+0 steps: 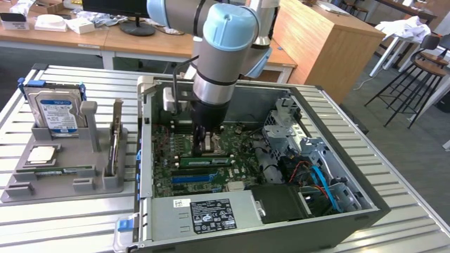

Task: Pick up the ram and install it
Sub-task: 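Press down the ram until it locks into place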

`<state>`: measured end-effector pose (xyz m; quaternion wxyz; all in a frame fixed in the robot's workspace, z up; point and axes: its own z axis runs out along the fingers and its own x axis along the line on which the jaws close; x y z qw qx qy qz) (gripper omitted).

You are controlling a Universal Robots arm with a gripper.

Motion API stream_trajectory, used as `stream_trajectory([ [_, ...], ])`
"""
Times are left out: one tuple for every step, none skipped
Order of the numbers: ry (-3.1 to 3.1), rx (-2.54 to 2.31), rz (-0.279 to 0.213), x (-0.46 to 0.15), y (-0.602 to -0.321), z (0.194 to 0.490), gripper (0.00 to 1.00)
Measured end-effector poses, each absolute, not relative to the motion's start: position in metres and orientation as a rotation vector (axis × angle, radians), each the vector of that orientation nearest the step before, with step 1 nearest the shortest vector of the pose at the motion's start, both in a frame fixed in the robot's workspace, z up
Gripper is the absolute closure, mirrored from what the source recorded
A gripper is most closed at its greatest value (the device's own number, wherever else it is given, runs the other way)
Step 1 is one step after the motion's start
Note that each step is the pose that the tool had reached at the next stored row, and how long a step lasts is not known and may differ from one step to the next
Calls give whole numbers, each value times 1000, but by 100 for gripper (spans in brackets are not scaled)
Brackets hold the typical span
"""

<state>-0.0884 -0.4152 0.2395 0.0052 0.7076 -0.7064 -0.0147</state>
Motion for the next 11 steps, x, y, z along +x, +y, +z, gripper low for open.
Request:
stream_trajectory([
  [-2212, 2216, -46, -88, -415, 239, 90],
  [-2212, 2216, -46, -88, -415, 239, 90],
  [-2212, 2216, -46, -88, -415, 239, 90],
  [-2212, 2216, -46, -88, -415, 239, 90],
  [-2212, 2216, -46, -88, -415, 239, 90],
  [-2212, 2216, -46, -88, -415, 239, 90],
  [-2212, 2216, -46, -88, -415, 238, 90],
  [-2212, 2216, -46, -88, -415, 238, 90],
  [-2212, 2216, -46, -88, -415, 237, 90],
  [-2212, 2216, -46, -88, -415, 236, 90],
  [-2212, 2216, -46, -88, -415, 236, 90],
])
